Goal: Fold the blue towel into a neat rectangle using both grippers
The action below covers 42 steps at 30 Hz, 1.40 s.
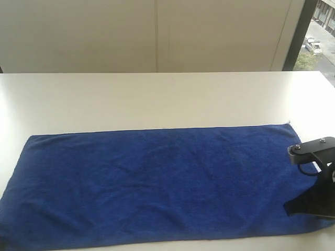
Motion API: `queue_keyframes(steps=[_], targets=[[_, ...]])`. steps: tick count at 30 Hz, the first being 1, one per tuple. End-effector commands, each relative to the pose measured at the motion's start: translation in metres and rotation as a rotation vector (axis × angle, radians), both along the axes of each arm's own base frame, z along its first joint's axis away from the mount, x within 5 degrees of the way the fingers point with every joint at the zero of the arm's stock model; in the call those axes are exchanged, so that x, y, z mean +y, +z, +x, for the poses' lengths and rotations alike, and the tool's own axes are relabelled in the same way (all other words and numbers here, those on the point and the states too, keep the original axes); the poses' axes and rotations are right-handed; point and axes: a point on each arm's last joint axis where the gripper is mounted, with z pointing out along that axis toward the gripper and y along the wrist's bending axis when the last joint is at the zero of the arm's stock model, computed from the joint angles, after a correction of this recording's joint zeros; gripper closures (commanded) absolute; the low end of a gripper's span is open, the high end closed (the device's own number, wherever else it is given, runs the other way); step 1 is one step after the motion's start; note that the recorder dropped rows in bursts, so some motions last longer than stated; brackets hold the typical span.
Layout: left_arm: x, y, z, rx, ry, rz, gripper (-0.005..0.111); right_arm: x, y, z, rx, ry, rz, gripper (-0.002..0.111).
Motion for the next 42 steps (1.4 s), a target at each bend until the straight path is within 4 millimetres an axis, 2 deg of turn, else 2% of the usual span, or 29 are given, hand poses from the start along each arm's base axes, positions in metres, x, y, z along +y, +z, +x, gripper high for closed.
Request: queue_keyframes(steps=[1,17,23,30,36,42], targets=[[-0.001,-0.008,-0.001,0.047,0.0,0.003,0.107,-0.001,0.003,0.005,-0.016,0.02,-0.019,0.108],[0.001,-0.008,0.01,-0.041,0.156,-0.031,0.107,-0.003,0.001,0.006,-0.013,0.058,-0.048,0.108],[0.0,-0.009,0.008,-0.008,0.16,-0.043,0.107,-0.004,-0.009,0.006,0.033,0.06,-0.047,0.108],[0.002,-0.007,0.016,-0.097,0.178,-0.028,0.107,-0.004,-0.018,0.006,0.066,0.055,-0.041,0.108],[0.001,-0.019,0.012,0.008,0.171,-0.027,0.107,-0.004,-0.018,0.004,0.088,0.049,-0.044,0.108],[0.001,-0.039,0.001,0.131,0.179,-0.013,0.107,-0.006,-0.019,-0.002,0.158,0.042,-0.061,0.108]])
